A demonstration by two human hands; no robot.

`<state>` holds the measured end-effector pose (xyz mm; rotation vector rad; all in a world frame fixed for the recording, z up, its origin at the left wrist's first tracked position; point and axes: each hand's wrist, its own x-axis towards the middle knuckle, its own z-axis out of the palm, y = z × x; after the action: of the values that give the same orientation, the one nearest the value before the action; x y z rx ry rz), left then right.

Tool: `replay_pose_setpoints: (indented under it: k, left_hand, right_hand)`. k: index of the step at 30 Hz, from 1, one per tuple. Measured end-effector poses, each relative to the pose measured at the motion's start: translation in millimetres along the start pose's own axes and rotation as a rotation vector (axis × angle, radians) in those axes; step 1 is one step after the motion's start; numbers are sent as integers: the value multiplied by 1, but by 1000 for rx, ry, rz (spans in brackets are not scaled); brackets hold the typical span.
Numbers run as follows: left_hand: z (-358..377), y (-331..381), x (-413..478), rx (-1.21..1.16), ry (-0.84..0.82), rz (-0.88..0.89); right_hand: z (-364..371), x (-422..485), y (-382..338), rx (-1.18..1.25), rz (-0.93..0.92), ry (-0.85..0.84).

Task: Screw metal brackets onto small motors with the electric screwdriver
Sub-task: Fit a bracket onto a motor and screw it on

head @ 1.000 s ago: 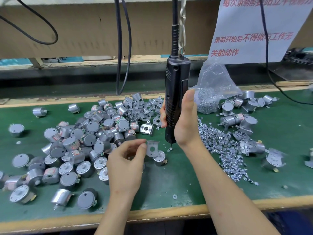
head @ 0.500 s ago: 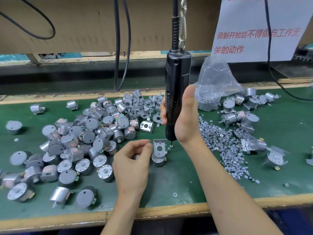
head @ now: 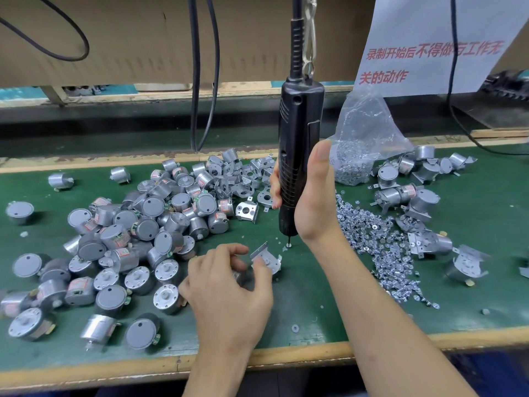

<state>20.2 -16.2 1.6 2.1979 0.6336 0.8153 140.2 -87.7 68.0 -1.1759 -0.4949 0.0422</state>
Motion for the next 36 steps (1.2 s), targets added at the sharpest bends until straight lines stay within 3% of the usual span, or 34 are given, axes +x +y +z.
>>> replay_pose_setpoints:
  k: [7,20,36]
  left_hand:
    - [6,-7,-1,288,-191,143]
    - [4,-16,6,100,-355,171]
    - [0,-16,6,41,-344,193]
  right_hand:
    - [0,0,1,8,0,9]
    - [-1,-4,-6,-15,-7,-11]
    - [4,-21,-38,66,12,-152]
